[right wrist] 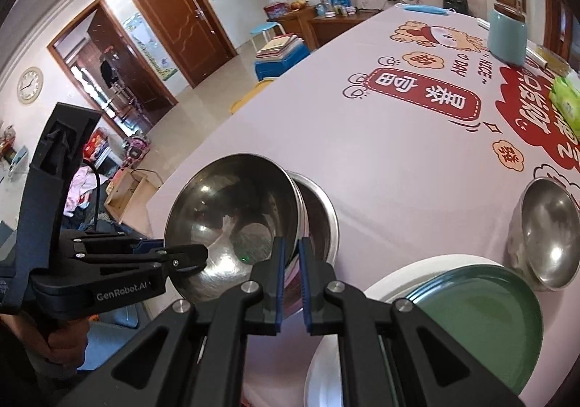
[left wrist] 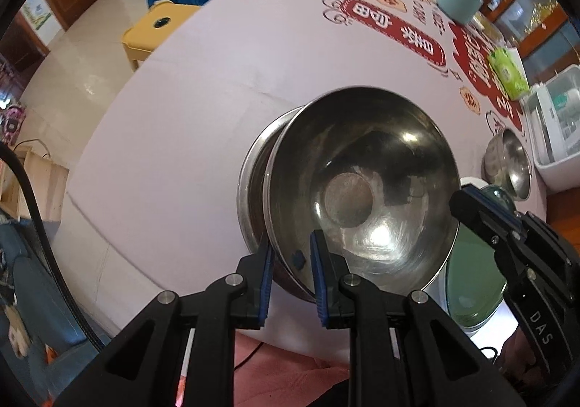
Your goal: Organize plates and bowls
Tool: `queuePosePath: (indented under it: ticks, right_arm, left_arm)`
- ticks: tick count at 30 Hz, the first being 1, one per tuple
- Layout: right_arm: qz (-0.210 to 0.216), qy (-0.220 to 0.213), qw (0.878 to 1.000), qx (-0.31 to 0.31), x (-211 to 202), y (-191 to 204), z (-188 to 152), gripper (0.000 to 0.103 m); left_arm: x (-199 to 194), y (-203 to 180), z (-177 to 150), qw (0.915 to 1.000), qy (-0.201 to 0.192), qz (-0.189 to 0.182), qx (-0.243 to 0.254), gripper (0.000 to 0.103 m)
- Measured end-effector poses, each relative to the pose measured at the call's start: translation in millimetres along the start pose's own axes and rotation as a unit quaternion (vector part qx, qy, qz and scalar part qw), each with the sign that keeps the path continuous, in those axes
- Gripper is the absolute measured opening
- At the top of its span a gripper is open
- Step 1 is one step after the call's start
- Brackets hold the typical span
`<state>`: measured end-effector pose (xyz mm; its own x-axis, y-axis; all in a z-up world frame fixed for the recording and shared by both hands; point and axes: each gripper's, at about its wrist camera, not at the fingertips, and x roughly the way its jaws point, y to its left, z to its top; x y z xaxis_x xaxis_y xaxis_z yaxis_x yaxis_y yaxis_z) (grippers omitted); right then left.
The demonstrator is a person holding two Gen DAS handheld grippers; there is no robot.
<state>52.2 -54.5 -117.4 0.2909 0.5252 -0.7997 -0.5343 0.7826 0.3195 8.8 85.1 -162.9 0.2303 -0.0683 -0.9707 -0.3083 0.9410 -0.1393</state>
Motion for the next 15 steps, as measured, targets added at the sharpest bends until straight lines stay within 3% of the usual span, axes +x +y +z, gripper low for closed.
queuePosePath:
  ticks: [8, 15]
  right_arm:
    - [-0.03, -0.01, 0.999, 0.025, 6.7, 7.3, 6.8, 0.007]
    - [-0.049, -0.02, 0.998, 0.043, 9.0, 11.1, 9.8, 0.007]
  left_arm:
    - [13.7, 1.1, 14.6, 0.9974, 0.024, -0.02, 0.065, 0.02]
    - [2.4, -9.1, 22.1, 0.9929, 0.011, -0.027, 0.115, 0.032]
